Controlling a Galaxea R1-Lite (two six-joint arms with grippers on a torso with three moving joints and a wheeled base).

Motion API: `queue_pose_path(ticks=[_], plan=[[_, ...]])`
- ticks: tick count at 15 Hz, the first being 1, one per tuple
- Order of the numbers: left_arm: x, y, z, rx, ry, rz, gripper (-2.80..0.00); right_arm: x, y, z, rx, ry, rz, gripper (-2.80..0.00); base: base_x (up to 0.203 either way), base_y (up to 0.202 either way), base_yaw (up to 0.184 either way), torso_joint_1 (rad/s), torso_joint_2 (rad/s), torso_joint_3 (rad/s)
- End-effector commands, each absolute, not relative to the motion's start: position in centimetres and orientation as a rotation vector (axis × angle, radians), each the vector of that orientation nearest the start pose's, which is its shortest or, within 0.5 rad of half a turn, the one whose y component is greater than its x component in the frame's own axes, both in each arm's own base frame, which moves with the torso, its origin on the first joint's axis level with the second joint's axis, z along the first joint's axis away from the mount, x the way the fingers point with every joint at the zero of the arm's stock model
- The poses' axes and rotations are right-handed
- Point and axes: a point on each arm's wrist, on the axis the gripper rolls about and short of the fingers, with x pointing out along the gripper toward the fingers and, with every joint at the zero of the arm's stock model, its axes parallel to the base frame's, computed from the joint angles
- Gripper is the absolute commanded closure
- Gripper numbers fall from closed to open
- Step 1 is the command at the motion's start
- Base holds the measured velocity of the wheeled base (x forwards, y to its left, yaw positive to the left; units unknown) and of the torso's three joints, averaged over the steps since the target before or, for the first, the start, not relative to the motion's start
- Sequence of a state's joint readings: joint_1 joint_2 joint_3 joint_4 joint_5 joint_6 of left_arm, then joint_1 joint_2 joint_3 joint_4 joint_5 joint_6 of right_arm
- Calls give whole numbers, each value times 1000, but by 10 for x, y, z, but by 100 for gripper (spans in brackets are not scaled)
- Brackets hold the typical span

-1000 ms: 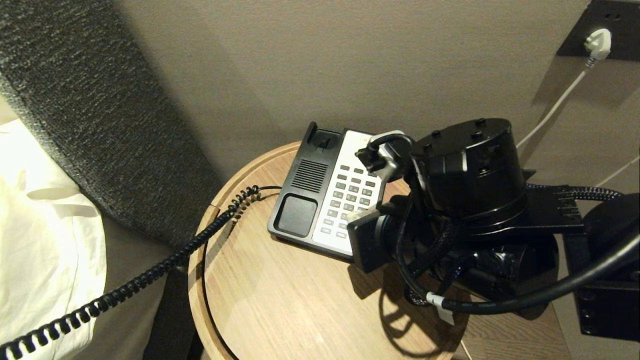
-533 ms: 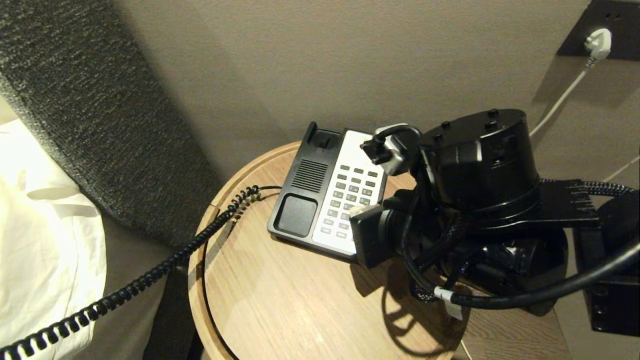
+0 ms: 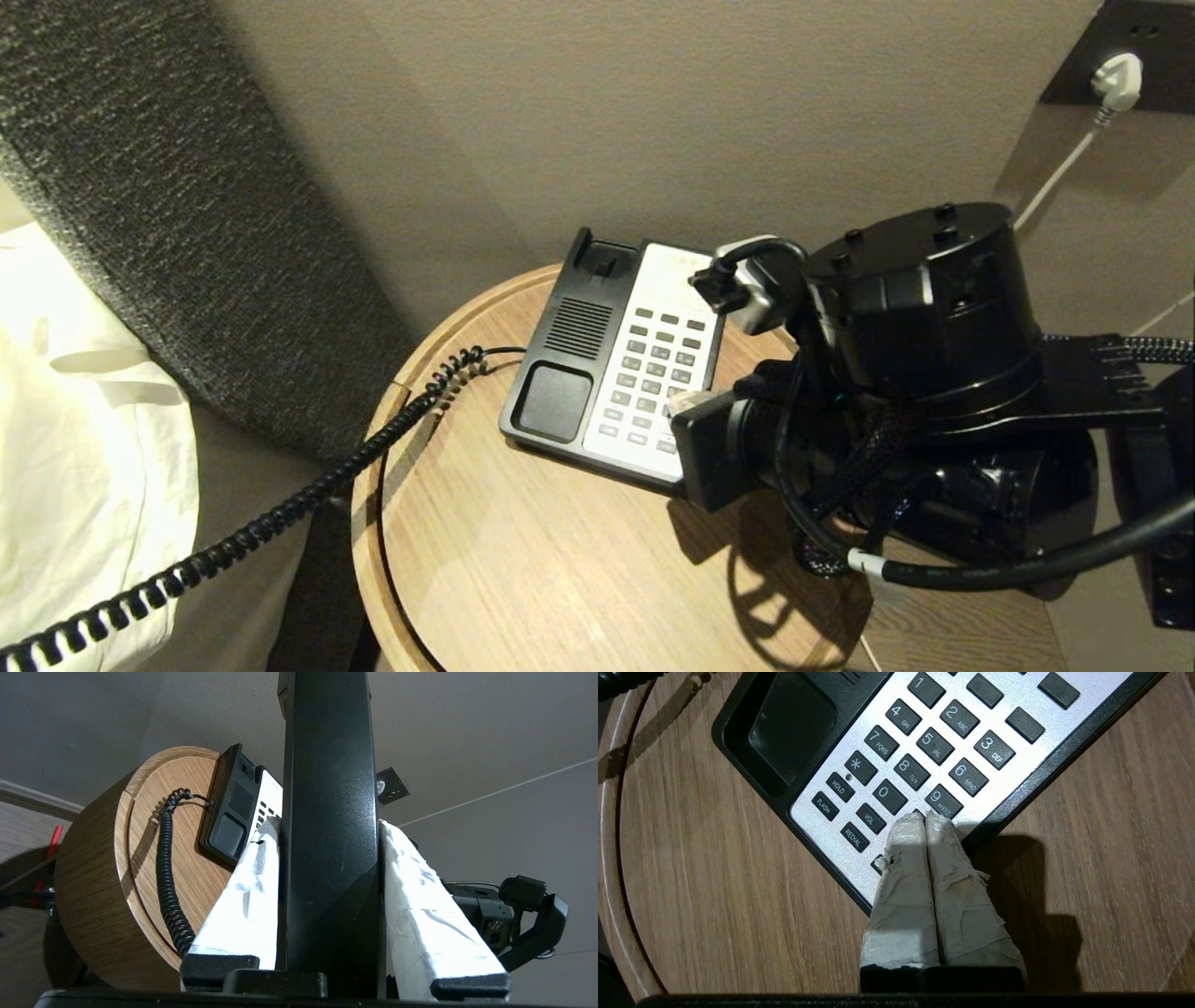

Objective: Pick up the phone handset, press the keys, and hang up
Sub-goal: Dial the number

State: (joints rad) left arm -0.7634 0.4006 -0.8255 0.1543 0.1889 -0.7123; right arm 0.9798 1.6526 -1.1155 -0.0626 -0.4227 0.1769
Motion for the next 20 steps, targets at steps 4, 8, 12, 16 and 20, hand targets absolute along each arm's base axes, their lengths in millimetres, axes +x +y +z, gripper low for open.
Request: queue_pose_path(ticks=[4,8,12,16,20], plan=[[-33,38,286,-820,-33,-639,0,177,247,226,-142,417,506,0,0,0,0,0,0,0],[-34,38,286,-822,-32,-639,0,178,247,221,-153,430,503,0,0,0,0,0,0,0],[-34,38,286,-820,-33,-639,0,179,248,218,-157,434,500,0,0,0,0,0,0,0],[-34,38,286,-820,-33,-639,0,180,247,217,-158,437,497,0,0,0,0,0,0,0],[-34,38,286,-820,-31,-638,0,180,246,213,-167,446,496,0,0,0,0,0,0,0]])
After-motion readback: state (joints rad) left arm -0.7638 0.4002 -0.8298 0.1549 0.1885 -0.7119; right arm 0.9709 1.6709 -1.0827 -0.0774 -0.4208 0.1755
